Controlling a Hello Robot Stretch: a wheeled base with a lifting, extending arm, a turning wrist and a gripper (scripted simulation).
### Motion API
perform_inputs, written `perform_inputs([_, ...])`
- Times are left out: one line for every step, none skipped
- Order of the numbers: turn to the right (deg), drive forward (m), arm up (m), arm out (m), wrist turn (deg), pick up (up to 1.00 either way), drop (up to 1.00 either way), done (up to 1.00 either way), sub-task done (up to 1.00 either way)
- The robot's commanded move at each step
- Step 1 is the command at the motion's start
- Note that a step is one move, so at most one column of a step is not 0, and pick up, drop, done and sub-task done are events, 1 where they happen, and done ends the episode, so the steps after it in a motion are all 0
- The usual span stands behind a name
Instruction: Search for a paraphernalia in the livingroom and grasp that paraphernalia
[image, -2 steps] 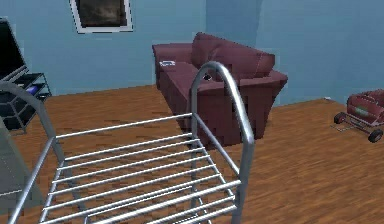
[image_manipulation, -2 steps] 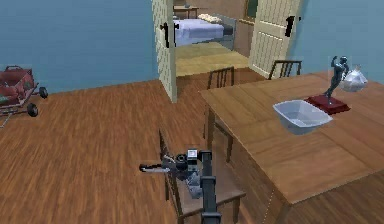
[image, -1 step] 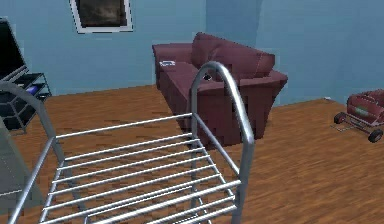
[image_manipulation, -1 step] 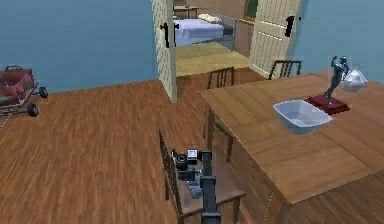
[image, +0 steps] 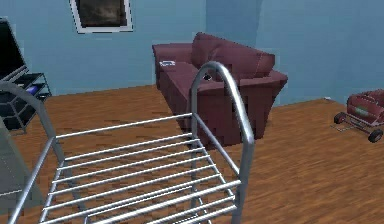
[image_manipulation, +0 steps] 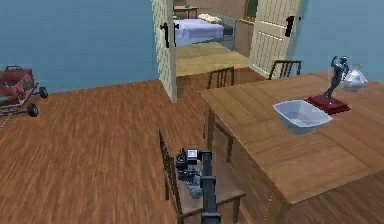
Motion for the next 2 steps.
perform_inputs([0.0,0.0,-0.3,0.0,0.0,0.0,0.0,0.0,0.0])
perform_inputs([0.0,0.0,0.0,0.0,0.0,1.0,0.0,0.0,0.0])
